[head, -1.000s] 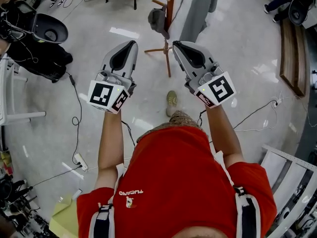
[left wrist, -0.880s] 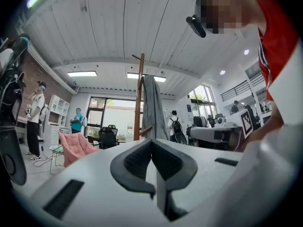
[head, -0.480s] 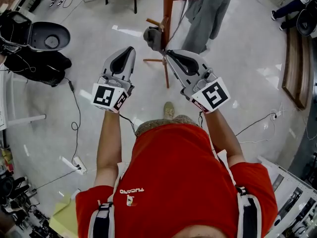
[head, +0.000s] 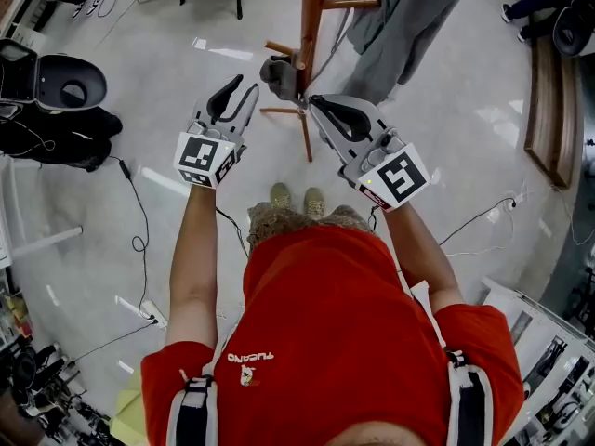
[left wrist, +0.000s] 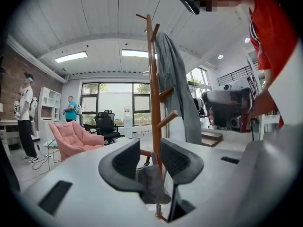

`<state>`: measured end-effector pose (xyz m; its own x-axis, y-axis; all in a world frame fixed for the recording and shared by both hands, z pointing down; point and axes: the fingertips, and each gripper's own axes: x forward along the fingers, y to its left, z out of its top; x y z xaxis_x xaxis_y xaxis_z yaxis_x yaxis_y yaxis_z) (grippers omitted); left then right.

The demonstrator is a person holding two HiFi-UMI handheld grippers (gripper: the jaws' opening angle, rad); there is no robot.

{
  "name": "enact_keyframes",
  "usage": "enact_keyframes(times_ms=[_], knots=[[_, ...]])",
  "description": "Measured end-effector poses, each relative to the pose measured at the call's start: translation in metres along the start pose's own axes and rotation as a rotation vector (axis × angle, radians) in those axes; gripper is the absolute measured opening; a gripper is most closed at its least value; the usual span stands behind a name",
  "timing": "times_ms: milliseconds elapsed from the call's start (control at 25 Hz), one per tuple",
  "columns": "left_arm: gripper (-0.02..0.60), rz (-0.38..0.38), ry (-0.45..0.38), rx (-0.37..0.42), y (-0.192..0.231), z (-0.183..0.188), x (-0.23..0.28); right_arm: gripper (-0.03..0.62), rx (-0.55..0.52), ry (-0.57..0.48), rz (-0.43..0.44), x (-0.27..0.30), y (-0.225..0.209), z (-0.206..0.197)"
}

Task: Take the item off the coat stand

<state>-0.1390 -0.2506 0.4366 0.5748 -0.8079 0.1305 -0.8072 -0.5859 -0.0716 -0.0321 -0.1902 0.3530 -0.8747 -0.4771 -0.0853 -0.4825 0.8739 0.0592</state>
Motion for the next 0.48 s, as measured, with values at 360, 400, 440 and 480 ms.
enact_keyframes(times_ms=[360,400,440,480], knots=[[0.215,-0.184,0.166,0.029,0.037,-0.086,0.071,0.023,0.013,0.08,-0.115,0.027,-0.023,-0.034],[0.224,-0.214,0.195,0.05,0.037,-0.097,0.08,0.023,0.014,0.094,-0.128,0.028,-0.023,-0.037],[0.232,-0.24,0.224,0.071,0.037,-0.108,0.088,0.023,0.016,0.112,-0.137,0.028,-0.023,-0.04],[0.235,-0.26,0.251,0.088,0.038,-0.118,0.095,0.023,0.015,0.124,-0.143,0.03,-0.024,-0.043]])
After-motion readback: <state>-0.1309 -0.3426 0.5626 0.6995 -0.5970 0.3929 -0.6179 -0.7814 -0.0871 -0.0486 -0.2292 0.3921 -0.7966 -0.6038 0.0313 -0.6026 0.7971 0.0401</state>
